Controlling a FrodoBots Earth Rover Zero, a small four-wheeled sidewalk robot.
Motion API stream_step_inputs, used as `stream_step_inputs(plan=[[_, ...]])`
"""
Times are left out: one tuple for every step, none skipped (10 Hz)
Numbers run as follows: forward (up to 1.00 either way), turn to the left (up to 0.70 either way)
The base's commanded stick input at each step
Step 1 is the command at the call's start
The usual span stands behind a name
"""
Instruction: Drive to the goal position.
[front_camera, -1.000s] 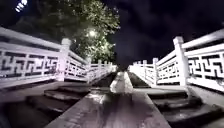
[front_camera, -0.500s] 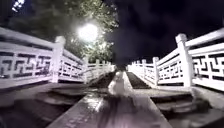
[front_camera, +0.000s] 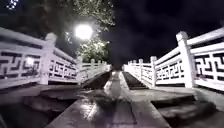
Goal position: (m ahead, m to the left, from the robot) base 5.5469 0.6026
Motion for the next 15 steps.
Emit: stream_step_inputs(plan=[[0.45,0.00],[0.45,0.00],[0.45,0.00],[0.45,0.00],[0.45,0.00],[0.45,0.00],[0.45,0.00],[0.45,0.00],[0.45,0.00],[0.45,0.00],[0.45,0.00],[0.45,0.00],[0.45,0.00],[0.45,0.00],[0.45,0.00]])
